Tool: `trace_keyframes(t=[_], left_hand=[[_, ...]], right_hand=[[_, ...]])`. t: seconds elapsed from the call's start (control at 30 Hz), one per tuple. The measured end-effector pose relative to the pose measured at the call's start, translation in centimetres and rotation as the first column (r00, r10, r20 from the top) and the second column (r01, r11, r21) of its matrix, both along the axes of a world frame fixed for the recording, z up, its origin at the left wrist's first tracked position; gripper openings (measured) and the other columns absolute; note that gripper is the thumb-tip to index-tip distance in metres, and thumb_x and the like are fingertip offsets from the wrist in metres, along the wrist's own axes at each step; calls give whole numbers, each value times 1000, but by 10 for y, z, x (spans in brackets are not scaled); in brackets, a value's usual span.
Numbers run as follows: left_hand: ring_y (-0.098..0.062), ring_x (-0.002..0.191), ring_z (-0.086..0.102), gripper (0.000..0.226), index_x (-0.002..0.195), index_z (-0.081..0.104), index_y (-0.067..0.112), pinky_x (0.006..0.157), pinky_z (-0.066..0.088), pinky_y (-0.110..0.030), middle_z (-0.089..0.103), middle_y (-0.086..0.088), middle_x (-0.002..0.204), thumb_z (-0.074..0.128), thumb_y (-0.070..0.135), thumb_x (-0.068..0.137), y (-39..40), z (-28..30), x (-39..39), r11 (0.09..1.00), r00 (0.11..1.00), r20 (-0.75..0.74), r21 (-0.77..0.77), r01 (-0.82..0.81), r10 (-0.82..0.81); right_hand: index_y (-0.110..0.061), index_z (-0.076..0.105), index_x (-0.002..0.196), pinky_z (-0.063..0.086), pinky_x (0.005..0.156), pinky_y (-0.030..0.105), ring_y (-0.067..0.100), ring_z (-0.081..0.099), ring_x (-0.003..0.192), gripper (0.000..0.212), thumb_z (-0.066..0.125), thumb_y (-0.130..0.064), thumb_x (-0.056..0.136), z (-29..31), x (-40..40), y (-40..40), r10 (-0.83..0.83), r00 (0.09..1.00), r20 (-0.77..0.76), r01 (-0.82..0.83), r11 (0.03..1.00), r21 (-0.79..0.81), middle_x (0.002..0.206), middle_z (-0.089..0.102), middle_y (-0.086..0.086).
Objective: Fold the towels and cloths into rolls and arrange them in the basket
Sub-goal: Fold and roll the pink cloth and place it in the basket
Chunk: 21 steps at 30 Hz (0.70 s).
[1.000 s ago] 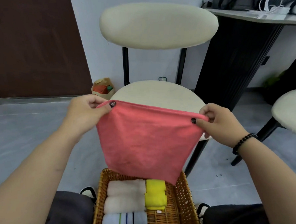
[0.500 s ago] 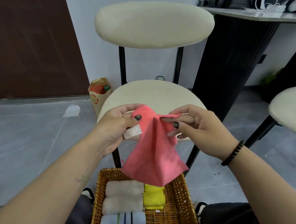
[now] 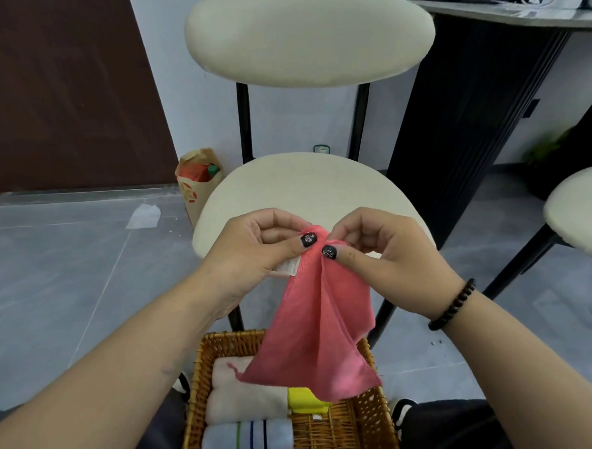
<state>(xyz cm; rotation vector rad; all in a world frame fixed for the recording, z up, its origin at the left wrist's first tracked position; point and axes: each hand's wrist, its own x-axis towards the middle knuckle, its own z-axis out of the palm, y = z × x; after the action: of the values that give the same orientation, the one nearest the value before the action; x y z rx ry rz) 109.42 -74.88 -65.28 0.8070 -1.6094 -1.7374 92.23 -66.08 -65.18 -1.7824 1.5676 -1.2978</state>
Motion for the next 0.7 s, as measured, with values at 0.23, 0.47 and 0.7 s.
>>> trace_keyframes(t=[0.23, 0.47, 0.7], left_hand=[[-11, 78, 70, 25, 90, 72, 11, 63, 53, -19, 75, -4, 86, 72, 15, 66, 5, 0, 1, 999, 999, -18, -43, 33, -34], [-11, 83, 71, 37, 106, 65, 21, 64, 55, -22, 76, -1, 91, 71, 20, 69, 4, 4, 6, 997, 998, 38, -57, 55, -53], [-10, 81, 69, 31, 106, 62, 18, 65, 56, -23, 76, -2, 90, 71, 6, 79, 4, 2, 7, 989, 998, 56, -149, 27, -19]], right_hand=[[-17, 72, 85, 52, 67, 45, 25, 61, 74, 8, 76, -15, 78, -1, 5, -4, -30, 999, -14, 29, 996, -90, 83, 66, 2], [-22, 72, 81, 50, 67, 39, 21, 57, 72, 8, 77, -18, 77, 1, 9, -5, -91, 995, 28, 94, 991, -95, 78, 66, -1], [-24, 71, 87, 50, 67, 27, 12, 57, 72, 12, 76, -17, 78, -1, 7, -8, -104, 994, 11, 105, 992, -66, 83, 65, -5]])
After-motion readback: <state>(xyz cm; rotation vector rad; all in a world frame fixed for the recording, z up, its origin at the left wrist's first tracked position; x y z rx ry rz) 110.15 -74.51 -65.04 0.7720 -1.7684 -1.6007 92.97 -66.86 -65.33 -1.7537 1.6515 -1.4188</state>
